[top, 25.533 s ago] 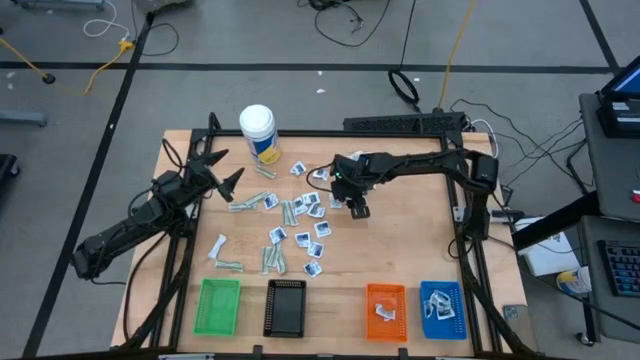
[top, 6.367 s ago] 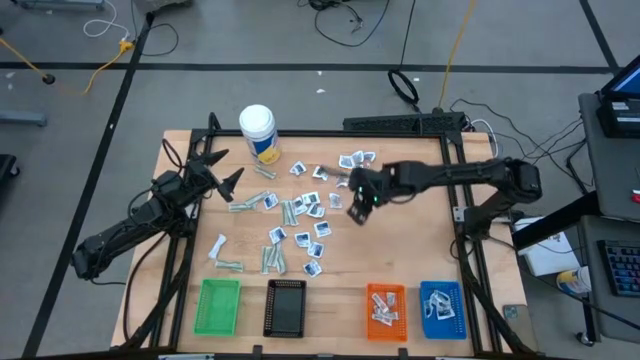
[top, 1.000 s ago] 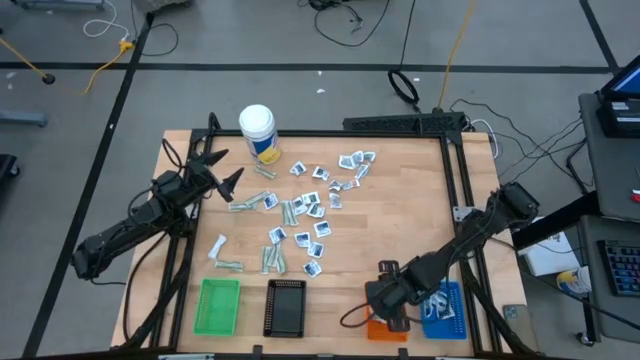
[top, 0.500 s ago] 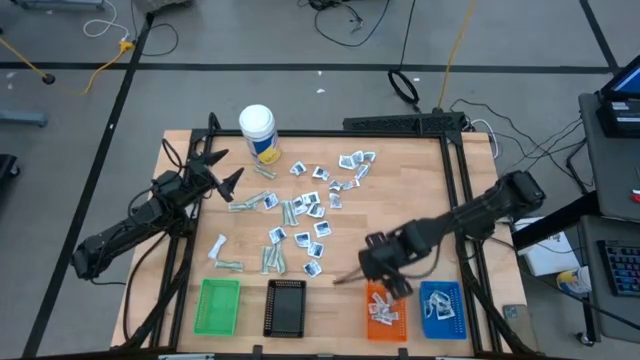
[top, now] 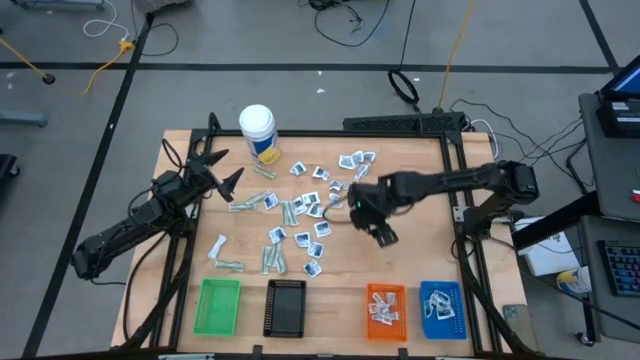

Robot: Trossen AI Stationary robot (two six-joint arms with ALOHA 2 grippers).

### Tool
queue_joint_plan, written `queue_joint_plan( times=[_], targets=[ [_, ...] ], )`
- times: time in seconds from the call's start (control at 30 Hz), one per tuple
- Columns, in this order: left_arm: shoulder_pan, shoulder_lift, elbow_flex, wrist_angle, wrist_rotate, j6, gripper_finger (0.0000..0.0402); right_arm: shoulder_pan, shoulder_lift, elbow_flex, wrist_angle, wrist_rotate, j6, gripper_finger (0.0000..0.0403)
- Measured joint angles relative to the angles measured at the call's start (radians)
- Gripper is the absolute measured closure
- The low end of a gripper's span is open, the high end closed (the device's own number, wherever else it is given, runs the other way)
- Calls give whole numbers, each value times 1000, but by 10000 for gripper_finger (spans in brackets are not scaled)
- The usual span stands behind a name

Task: Pick & Place First Aid Supplies
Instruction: Put the ointment pack into the orange bin

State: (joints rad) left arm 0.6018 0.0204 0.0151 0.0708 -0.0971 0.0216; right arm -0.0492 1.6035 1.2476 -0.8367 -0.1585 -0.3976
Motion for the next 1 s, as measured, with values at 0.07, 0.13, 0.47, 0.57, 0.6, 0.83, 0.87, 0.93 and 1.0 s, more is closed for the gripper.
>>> queue_joint_plan(
  times=[0.07, 0.13, 0.47, 0.57, 0.6, 0.83, 0.87, 0.93, 1.0],
  targets=[
    [0, 0, 0, 0, 0, 0, 5, -58, 0, 0, 3, 0, -53, 171],
    [0, 0, 0, 0, 0, 0, 5, -115, 0, 0, 7, 0, -99, 172],
    [0, 0, 0, 0, 0, 0, 5, -339, 0, 0, 90, 1, -231, 172],
    [0, 0, 0, 0, 0, 0, 5, -380, 3, 0, 118, 0, -245, 172],
    [0, 0, 0, 0, 0, 0, 5, -389, 12, 0, 132, 0, -247, 172],
    [0, 0, 0, 0, 0, 0, 5, -409, 112, 0, 232, -1, -251, 172],
    [0, 0, 0, 0, 0, 0, 5, -409, 127, 0, 246, -1, -251, 172],
    [0, 0, 0, 0, 0, 0, 5, -410, 157, -1, 259, 0, -251, 172],
    [0, 0, 0, 0, 0, 0, 5, -409, 183, -2, 289, 0, -251, 172]
  ],
)
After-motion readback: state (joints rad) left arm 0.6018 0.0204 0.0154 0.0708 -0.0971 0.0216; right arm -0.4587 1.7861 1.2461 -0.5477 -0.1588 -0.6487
